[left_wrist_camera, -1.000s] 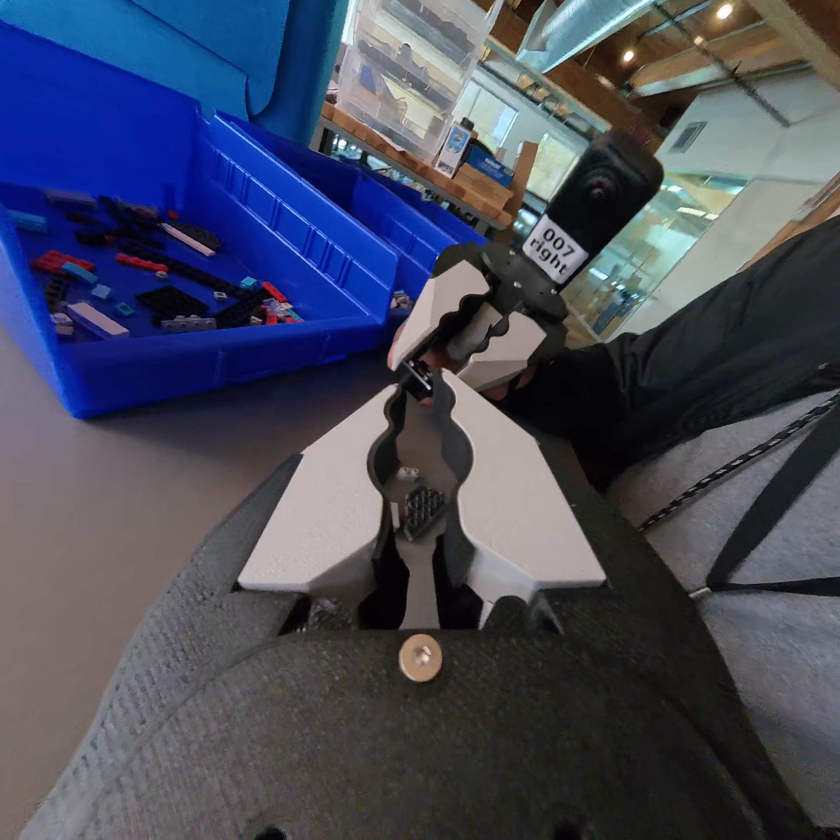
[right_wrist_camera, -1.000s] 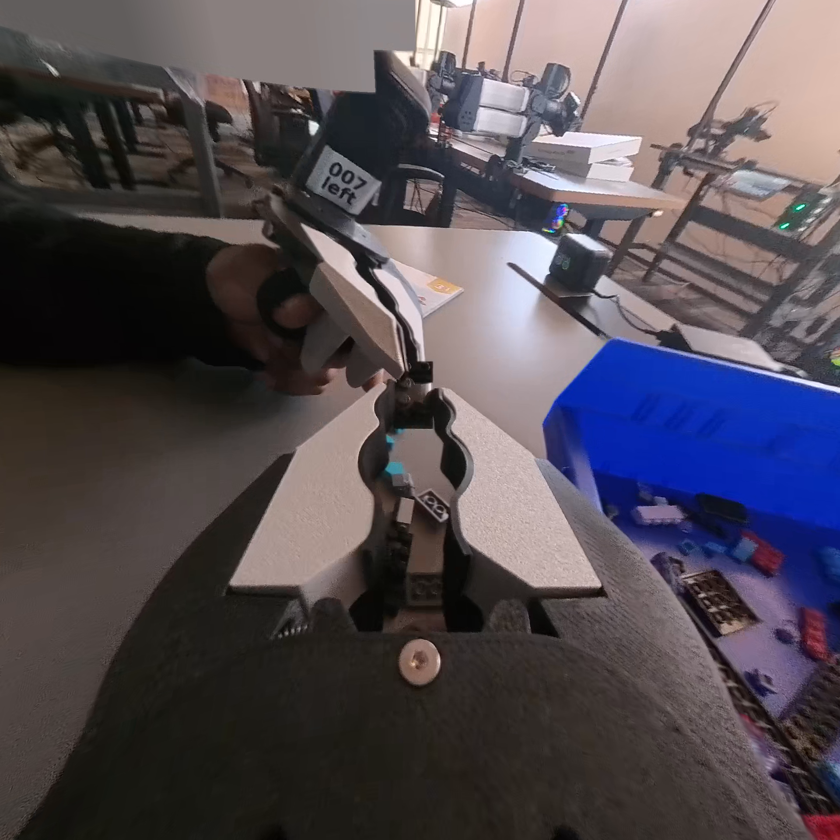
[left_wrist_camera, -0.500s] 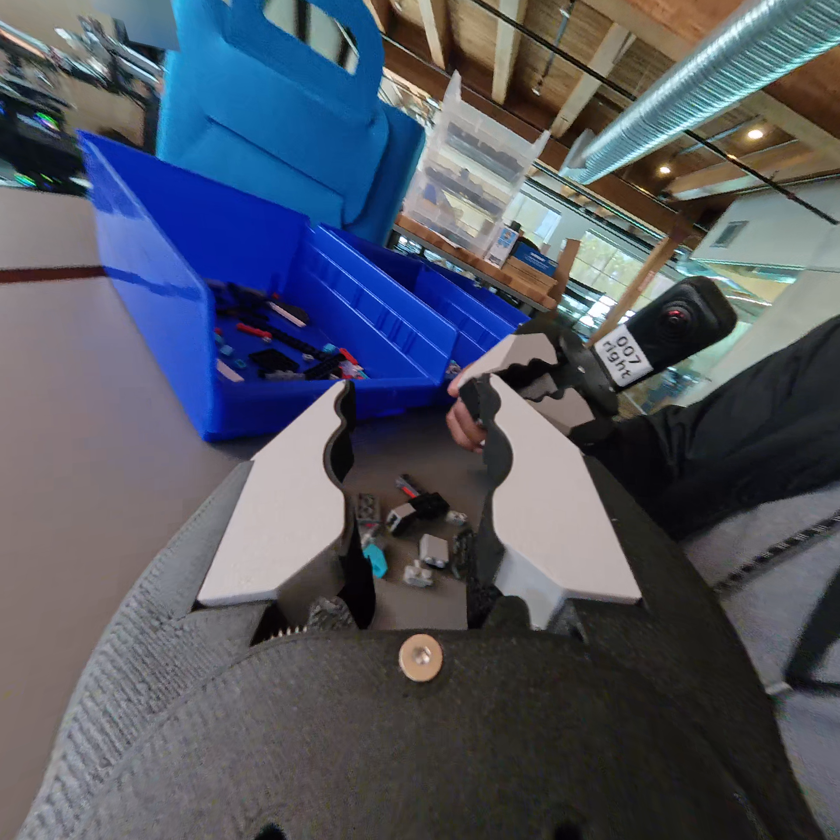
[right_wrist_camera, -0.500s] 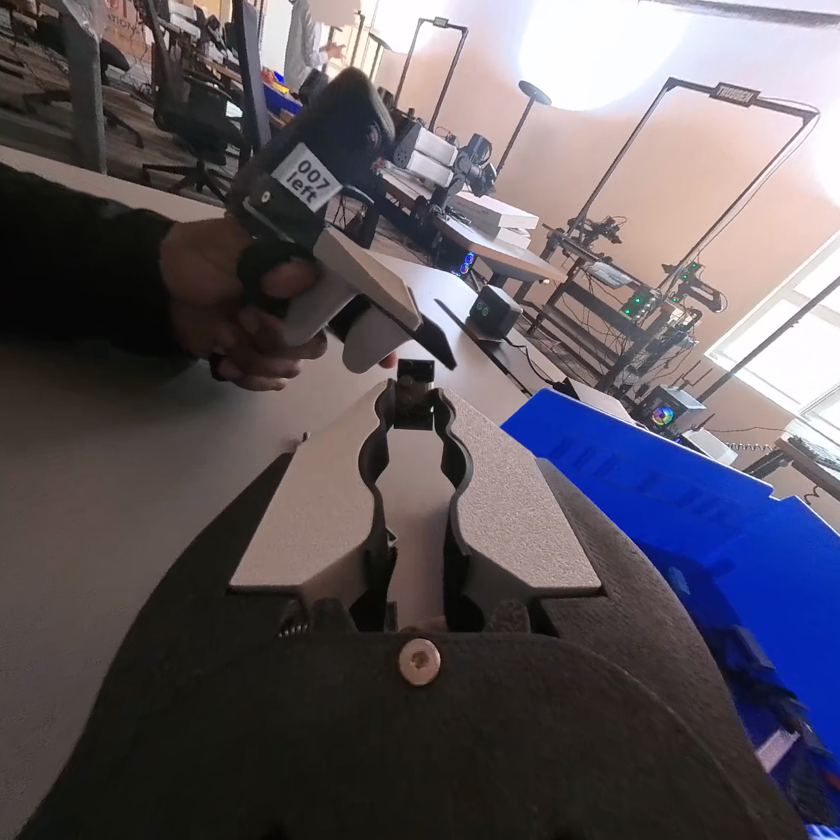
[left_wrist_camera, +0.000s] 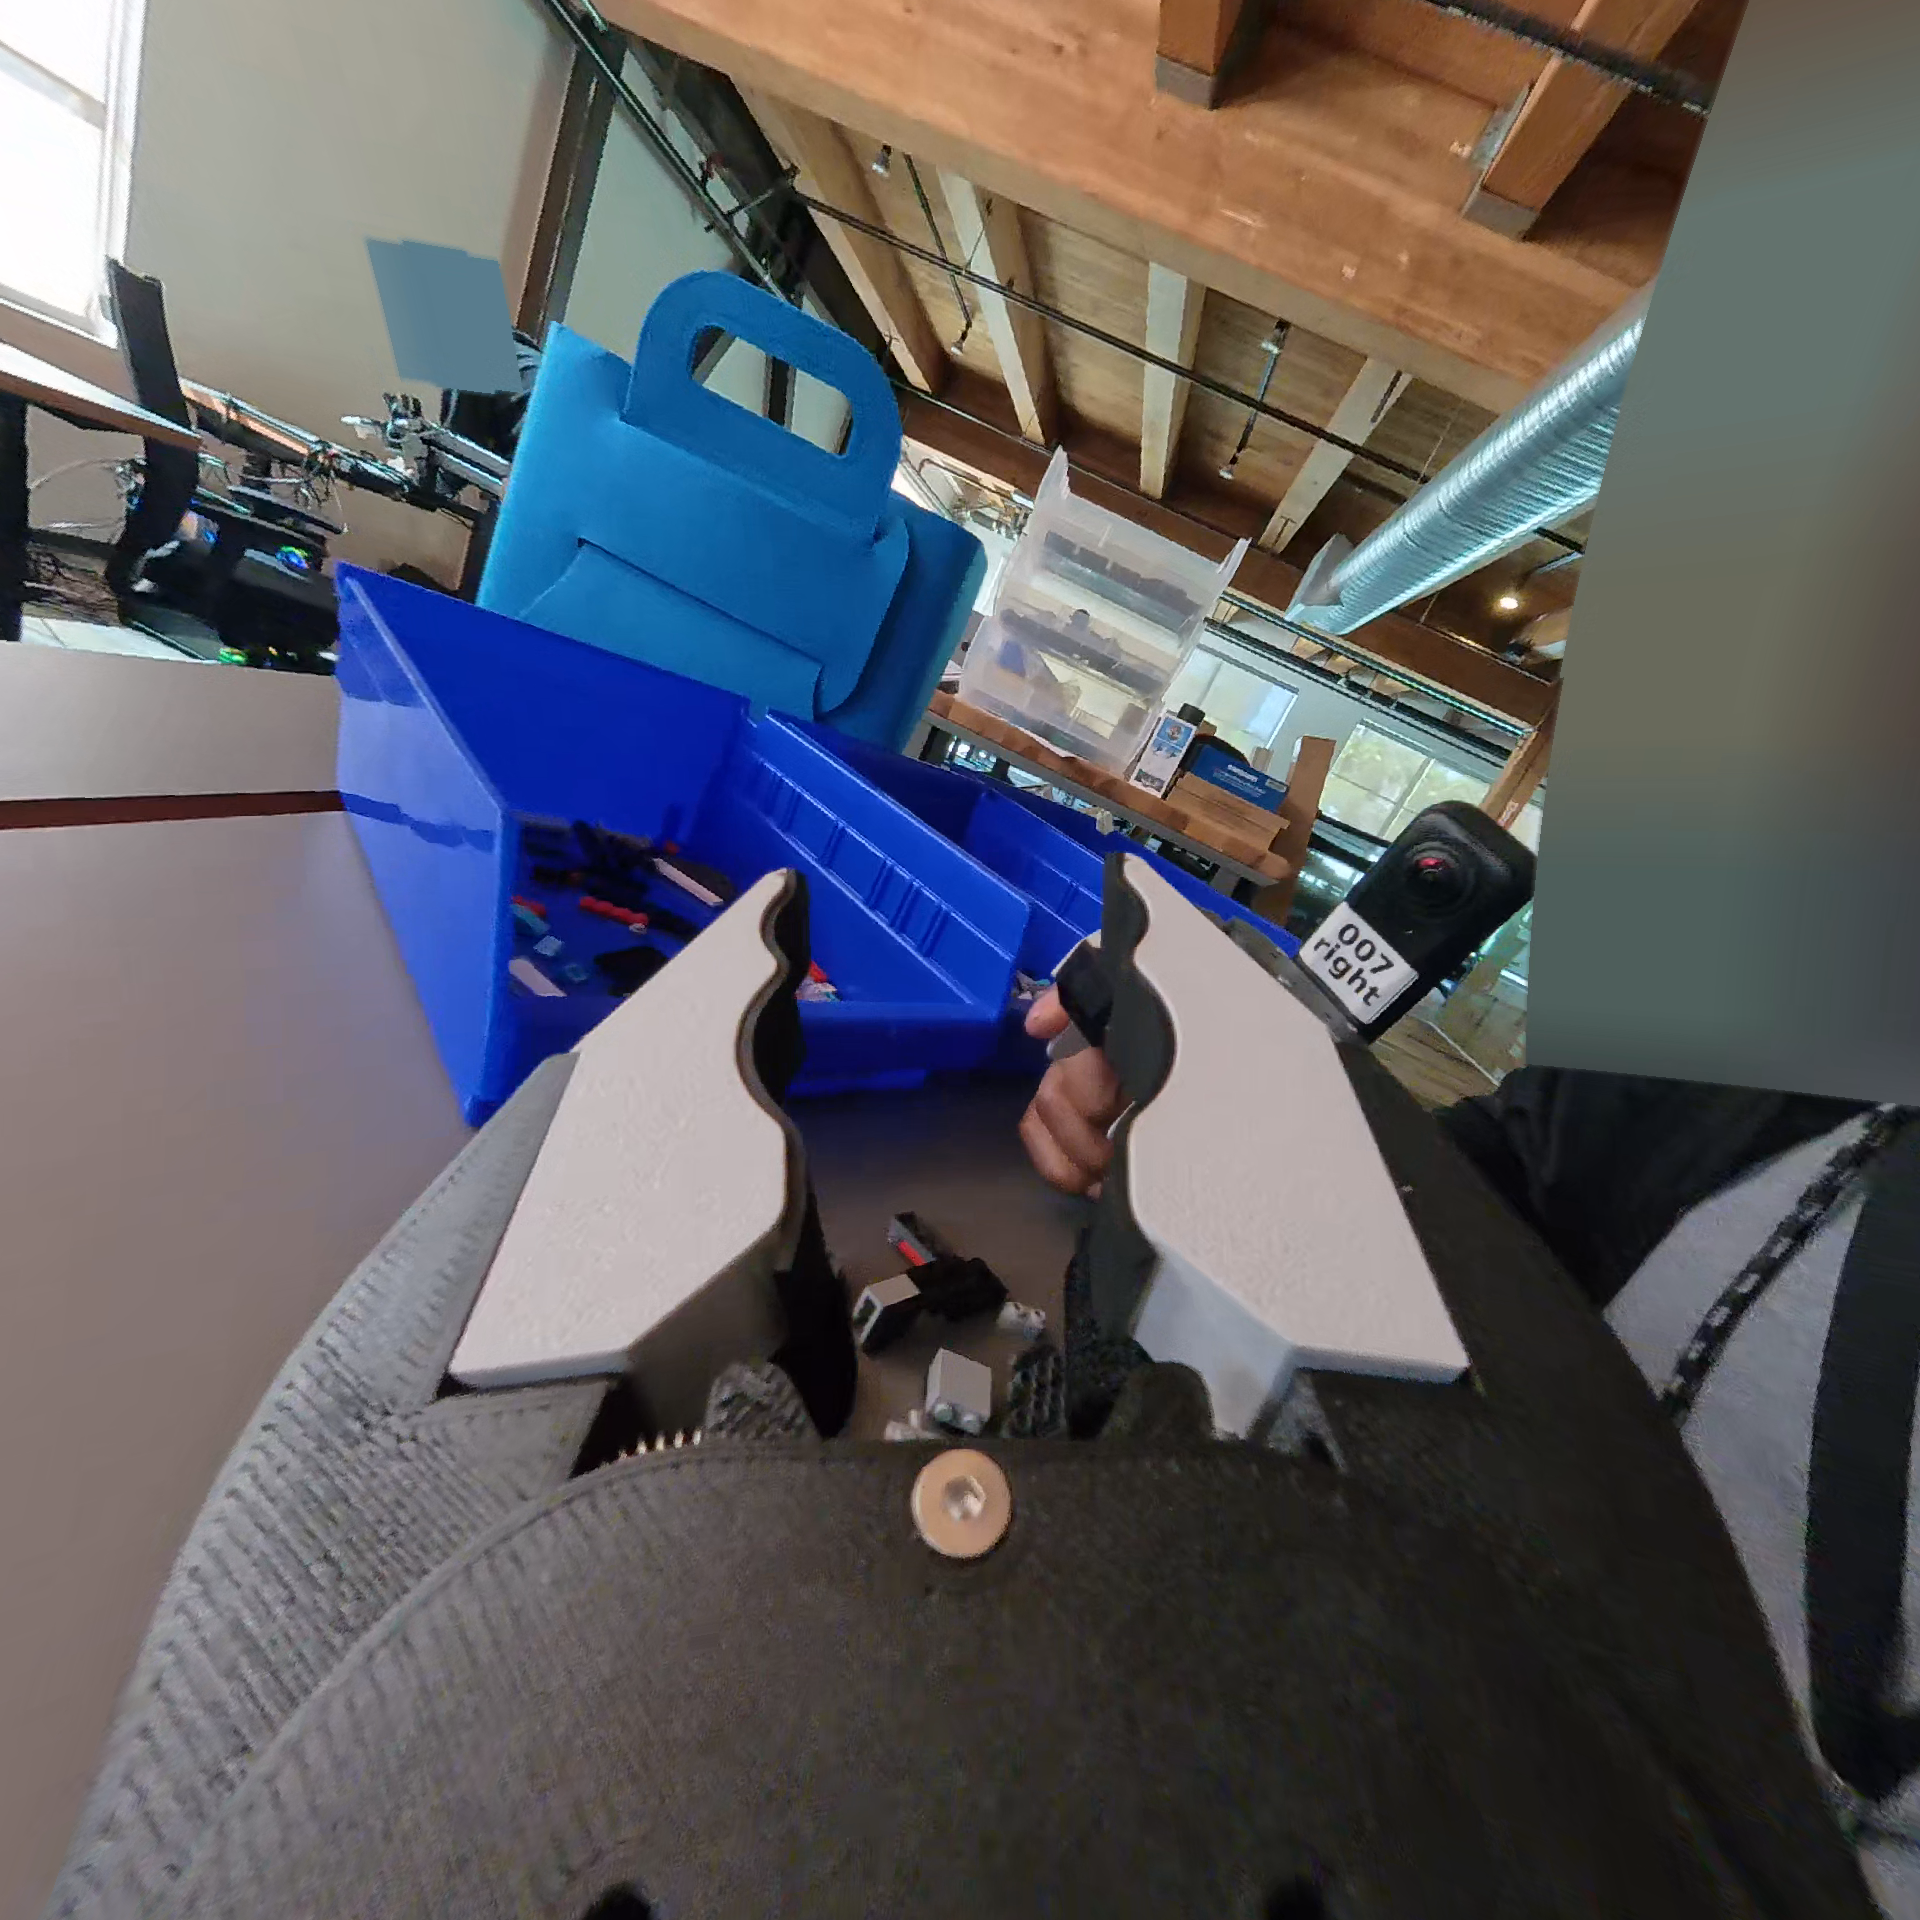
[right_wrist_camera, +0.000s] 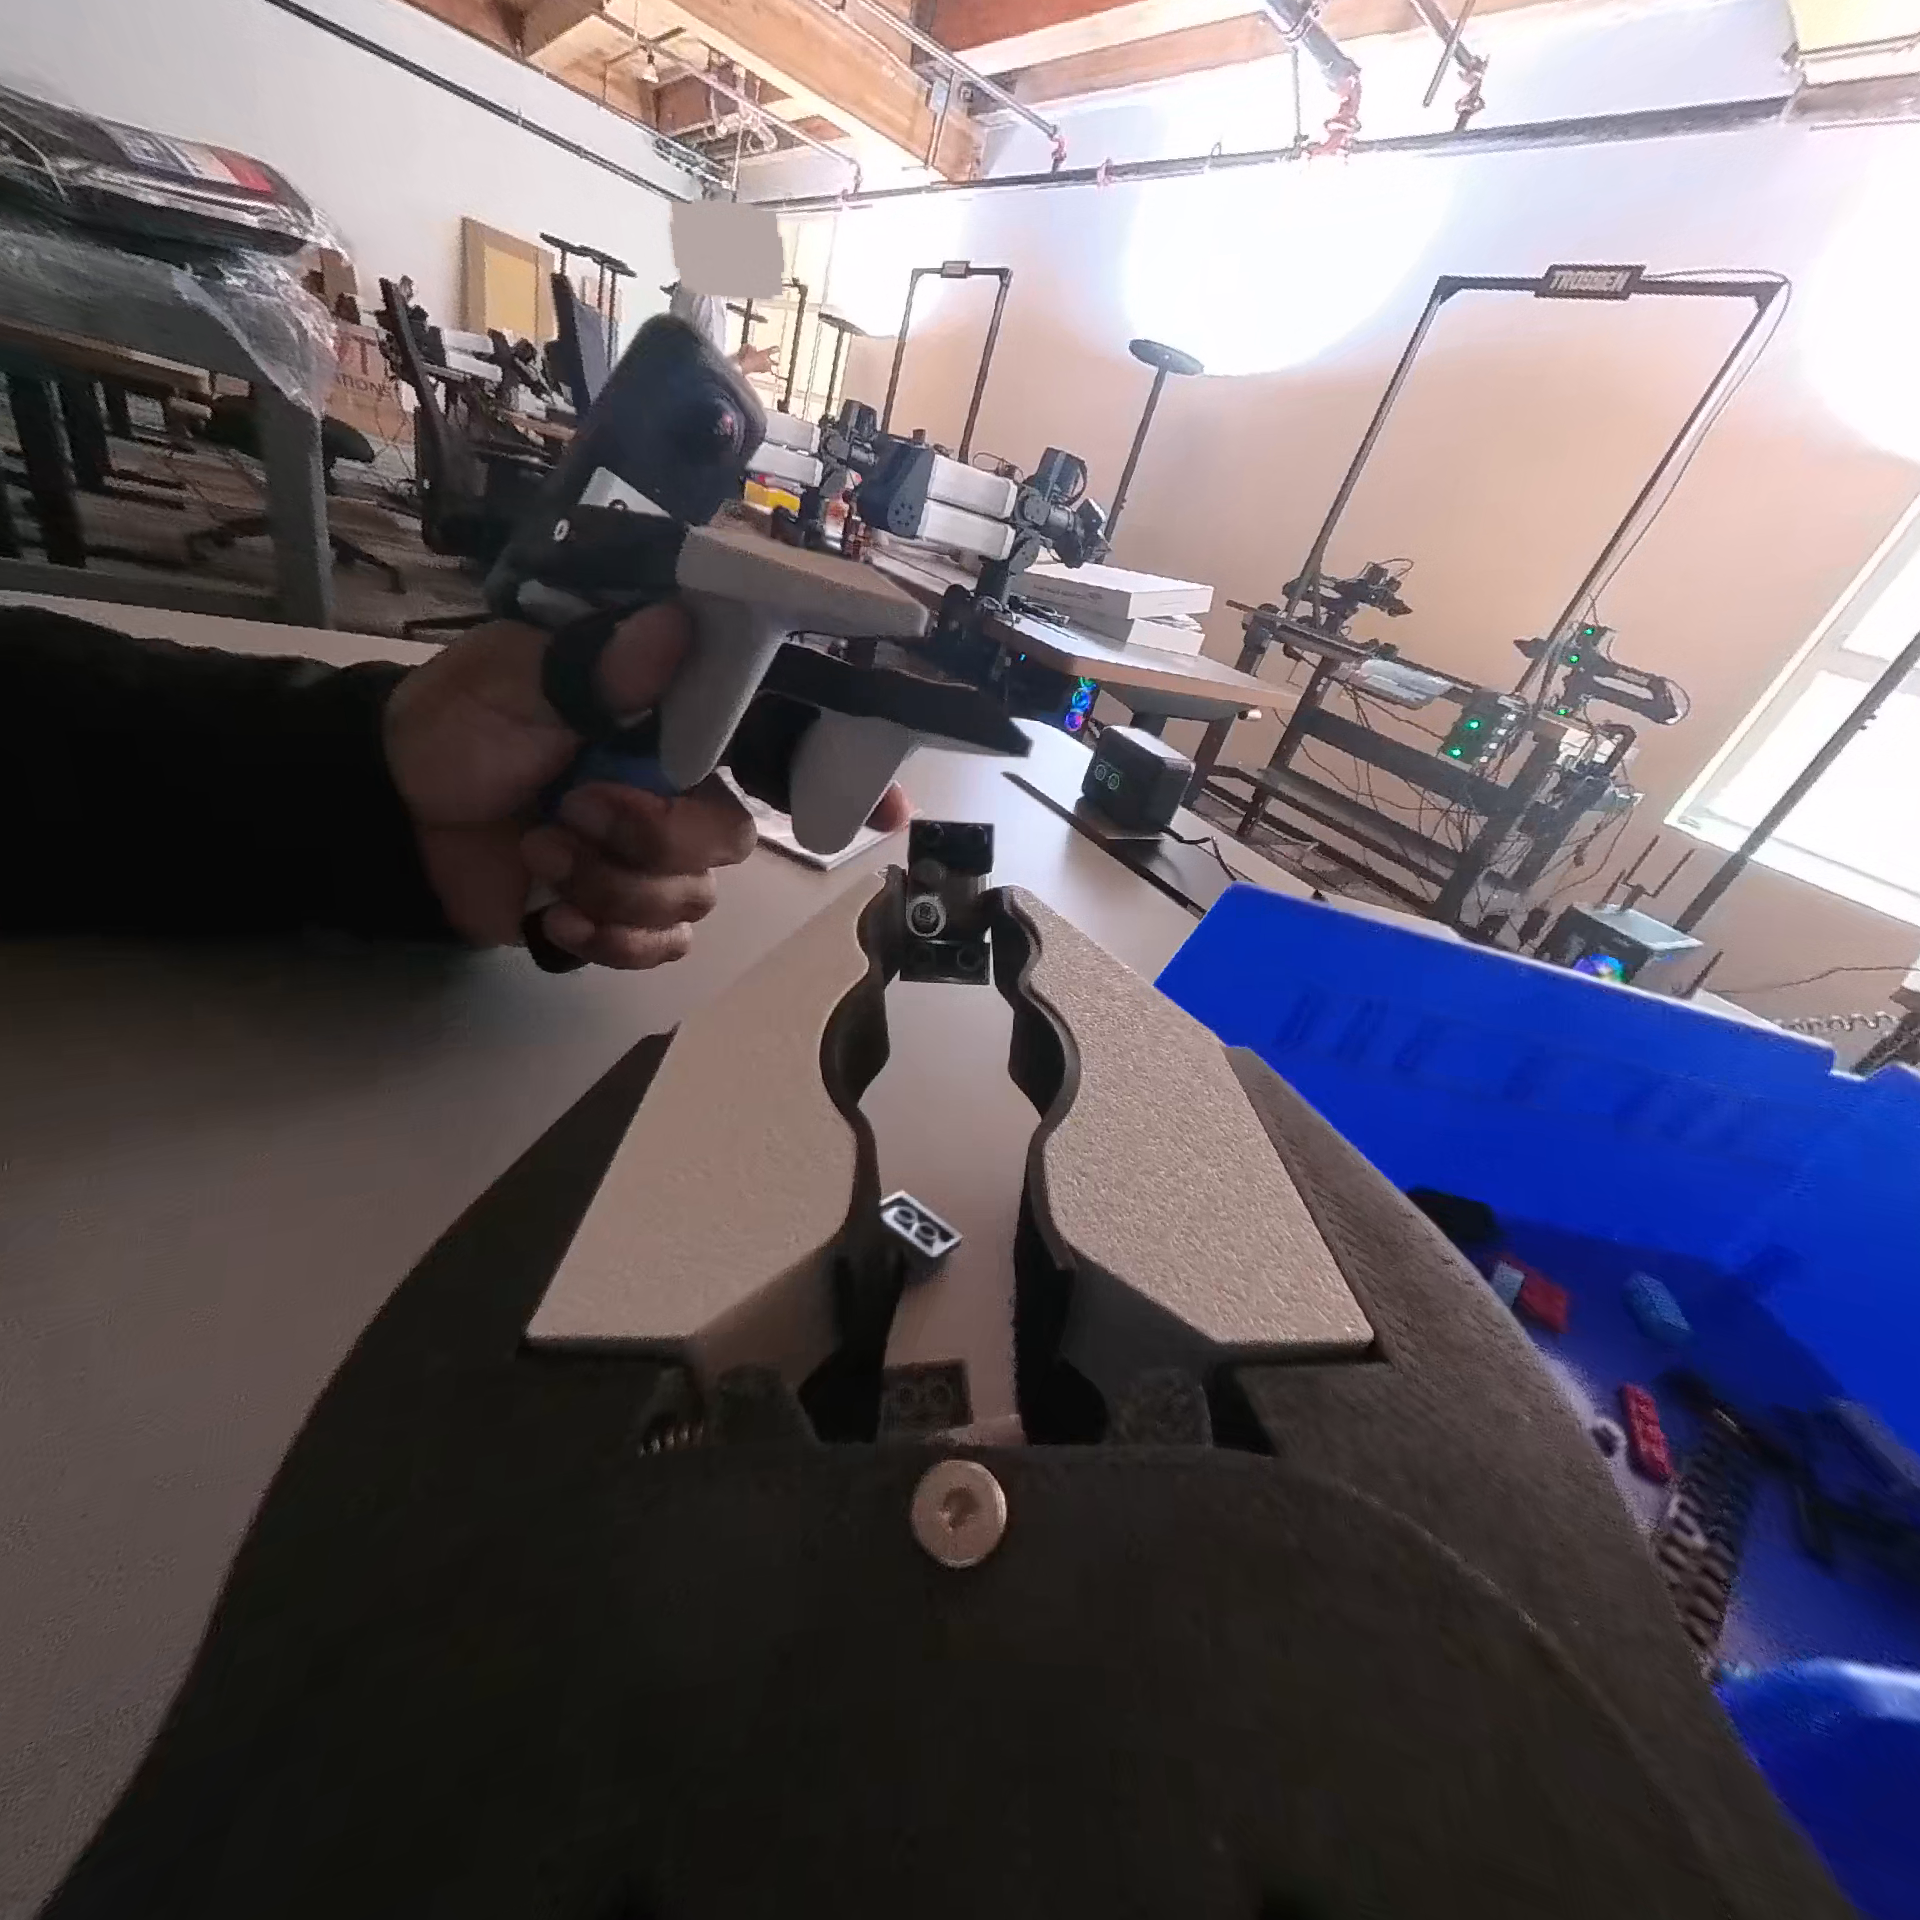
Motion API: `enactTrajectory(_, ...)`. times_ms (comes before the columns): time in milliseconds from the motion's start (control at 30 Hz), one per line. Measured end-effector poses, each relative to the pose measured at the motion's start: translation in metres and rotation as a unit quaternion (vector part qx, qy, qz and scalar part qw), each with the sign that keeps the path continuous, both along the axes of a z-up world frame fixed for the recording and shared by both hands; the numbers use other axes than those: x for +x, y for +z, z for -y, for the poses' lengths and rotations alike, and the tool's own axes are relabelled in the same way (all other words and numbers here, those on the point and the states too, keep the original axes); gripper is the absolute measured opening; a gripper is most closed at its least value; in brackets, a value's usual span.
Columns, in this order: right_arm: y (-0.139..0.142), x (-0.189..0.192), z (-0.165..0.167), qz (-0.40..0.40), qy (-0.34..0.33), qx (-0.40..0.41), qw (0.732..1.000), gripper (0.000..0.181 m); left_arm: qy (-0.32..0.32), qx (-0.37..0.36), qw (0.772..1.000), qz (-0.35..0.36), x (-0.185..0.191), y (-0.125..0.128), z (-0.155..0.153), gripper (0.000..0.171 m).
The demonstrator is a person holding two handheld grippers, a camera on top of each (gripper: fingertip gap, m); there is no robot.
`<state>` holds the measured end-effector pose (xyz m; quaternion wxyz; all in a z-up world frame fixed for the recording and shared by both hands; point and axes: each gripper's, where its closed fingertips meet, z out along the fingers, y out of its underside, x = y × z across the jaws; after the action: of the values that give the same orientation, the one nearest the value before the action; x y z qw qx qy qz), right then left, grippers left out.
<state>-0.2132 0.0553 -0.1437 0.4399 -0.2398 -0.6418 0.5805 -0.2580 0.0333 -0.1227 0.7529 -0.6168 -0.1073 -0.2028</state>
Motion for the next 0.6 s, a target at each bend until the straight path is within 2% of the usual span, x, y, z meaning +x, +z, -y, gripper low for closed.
enactTrajectory(100, -0.004, 0.013, 0.000, 0.005, 0.004, -0.002, 1.000, 0.016, -0.029, -0.005, 0.999, 0.013, 0.016, -0.005, -0.003, 0.047)
enactTrajectory(267, -0.002, 0.042, -0.005, -0.024, -0.003, 0.037, 0.999, 0.017, -0.077, -0.041, 0.994, 0.071, 0.059, -0.015, -0.016, 0.048)
enactTrajectory(400, -0.006, 0.059, -0.007, -0.046, -0.017, 0.095, 0.994, 0.017, -0.121, -0.080, 0.980, 0.138, 0.102, -0.024, -0.028, 0.047)
enactTrajectory(433, -0.009, 0.062, -0.007, -0.048, -0.017, 0.108, 0.993, 0.016, -0.133, -0.083, 0.976, 0.150, 0.112, -0.024, -0.029, 0.045)
enactTrajectory(500, -0.014, 0.068, -0.006, -0.042, -0.010, 0.126, 0.991, 0.017, -0.148, -0.094, 0.970, 0.168, 0.125, -0.029, -0.031, 0.028)
enactTrajectory(600, -0.021, 0.075, -0.004, -0.036, 0.007, 0.146, 0.989, 0.016, -0.163, -0.104, 0.961, 0.198, 0.130, -0.037, -0.031, 0.023)
